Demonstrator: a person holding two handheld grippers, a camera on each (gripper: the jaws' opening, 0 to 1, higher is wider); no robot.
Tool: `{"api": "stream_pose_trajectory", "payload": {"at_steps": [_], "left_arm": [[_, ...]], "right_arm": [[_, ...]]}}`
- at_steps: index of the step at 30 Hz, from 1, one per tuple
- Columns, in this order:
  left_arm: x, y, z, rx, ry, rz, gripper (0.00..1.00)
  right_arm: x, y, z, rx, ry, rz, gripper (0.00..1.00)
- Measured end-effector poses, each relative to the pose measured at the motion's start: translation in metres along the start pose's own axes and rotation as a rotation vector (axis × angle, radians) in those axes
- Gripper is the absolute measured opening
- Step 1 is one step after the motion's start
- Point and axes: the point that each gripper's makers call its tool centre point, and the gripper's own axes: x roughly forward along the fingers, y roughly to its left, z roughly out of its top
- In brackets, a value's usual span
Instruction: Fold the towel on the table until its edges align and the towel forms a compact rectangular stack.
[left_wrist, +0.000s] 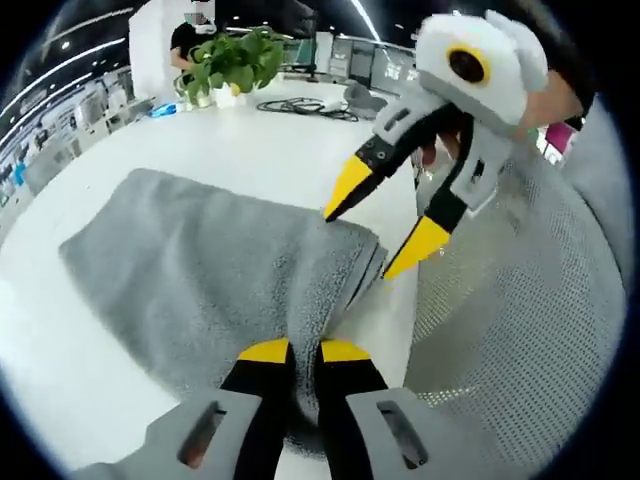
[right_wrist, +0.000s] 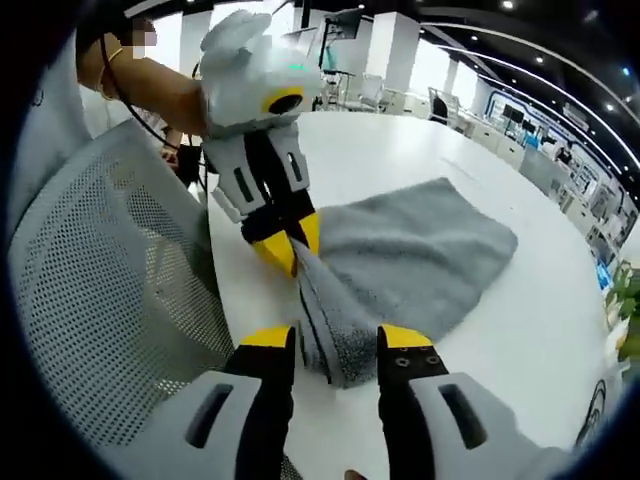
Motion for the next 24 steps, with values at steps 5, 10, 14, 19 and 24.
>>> {"api": "stream_pose_trajectory", "payload": {"at_steps": [5,10,14,19,24], "left_arm": [[-0.006,-0.005,0.007,-0.049,0.013,-0.020,0.08],[-0.010,-0.005,0.015,-0.114,-0.010,-0.054,0.08],[-0.014,-0.003,0.018,-0.112,-0.017,-0.068,0.08],[-0.015,0.000,0.017,-0.104,-0.019,-0.081,0.08],[-0.014,-0.001,0.016,-0.063,-0.011,-0.084,0.09]], "right_arm": [[0.001,0.000,0.000,-0.044,-0.002,-0.040,0.36],[0.006,-0.002,0.002,-0.108,0.013,-0.075,0.39],[0.003,-0.011,0.008,-0.173,0.010,-0.136,0.31],[0.002,-0.014,0.011,-0.199,0.019,-0.137,0.27],[0.000,-0.017,0.015,-0.219,0.017,-0.142,0.12]]}}
